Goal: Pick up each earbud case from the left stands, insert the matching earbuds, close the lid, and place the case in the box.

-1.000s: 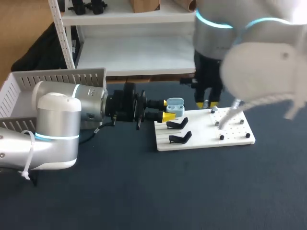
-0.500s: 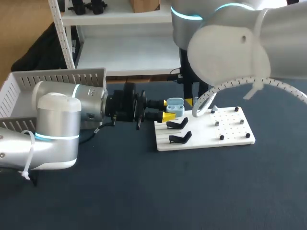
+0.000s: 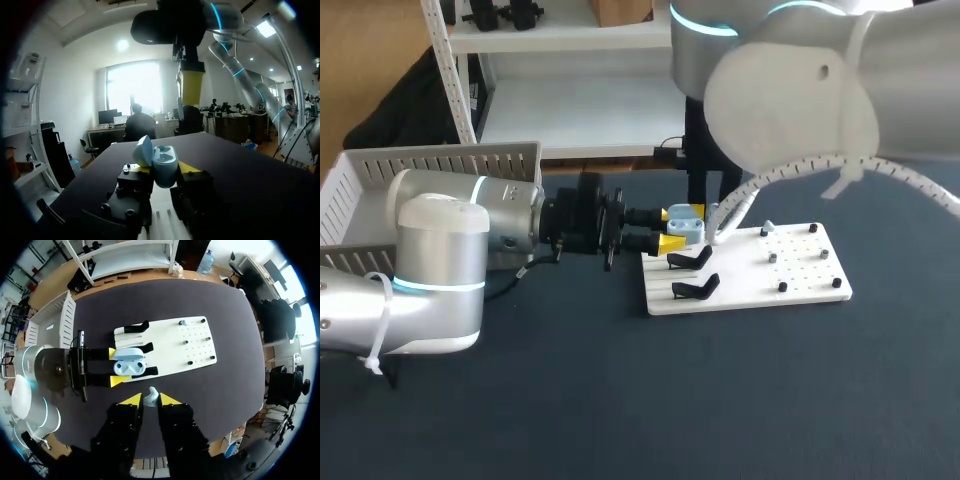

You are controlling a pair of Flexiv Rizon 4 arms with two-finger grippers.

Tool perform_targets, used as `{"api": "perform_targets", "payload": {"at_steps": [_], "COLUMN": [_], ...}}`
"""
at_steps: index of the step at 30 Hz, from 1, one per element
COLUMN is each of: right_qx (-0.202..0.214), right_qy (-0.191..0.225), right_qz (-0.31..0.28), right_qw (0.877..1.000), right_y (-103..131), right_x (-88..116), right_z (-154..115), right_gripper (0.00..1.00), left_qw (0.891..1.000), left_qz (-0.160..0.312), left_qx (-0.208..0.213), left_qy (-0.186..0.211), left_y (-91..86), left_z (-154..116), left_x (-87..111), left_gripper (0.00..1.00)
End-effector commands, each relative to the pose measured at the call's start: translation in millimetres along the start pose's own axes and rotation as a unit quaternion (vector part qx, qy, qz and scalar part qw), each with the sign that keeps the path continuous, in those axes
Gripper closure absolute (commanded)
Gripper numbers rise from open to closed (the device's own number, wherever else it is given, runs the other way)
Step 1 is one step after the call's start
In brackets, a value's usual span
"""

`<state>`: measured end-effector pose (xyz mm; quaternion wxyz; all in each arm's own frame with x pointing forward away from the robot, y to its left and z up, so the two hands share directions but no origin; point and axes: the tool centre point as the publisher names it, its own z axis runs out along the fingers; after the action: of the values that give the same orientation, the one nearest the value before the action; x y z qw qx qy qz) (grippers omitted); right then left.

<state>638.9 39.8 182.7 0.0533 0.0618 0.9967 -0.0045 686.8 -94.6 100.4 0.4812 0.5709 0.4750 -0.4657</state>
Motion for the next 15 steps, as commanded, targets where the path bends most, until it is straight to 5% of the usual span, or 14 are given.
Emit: {"api": "perform_targets", "payload": {"at_steps": [1, 15], "right_qx": [0.013, 0.001], "right_qy": [0.001, -0.017], "right_qz": [0.017, 0.065], "right_qw": [1.000, 0.998], "right_y": [8.2, 5.1], "right_x": [-1.3, -11.4], "right_z": [-0.4, 6.4], "right_gripper": [1.00, 1.00], "left_qw": [1.000, 1.000], "left_qz": [0.001, 0.001], "left_qx": [0.000, 0.000], "left_qy": [-0.002, -0.002], "left_y": [0.3, 0.3], "left_z": [-0.1, -0.1], "left_x": [0.9, 0.9], "left_gripper": [1.00, 1.00]}}
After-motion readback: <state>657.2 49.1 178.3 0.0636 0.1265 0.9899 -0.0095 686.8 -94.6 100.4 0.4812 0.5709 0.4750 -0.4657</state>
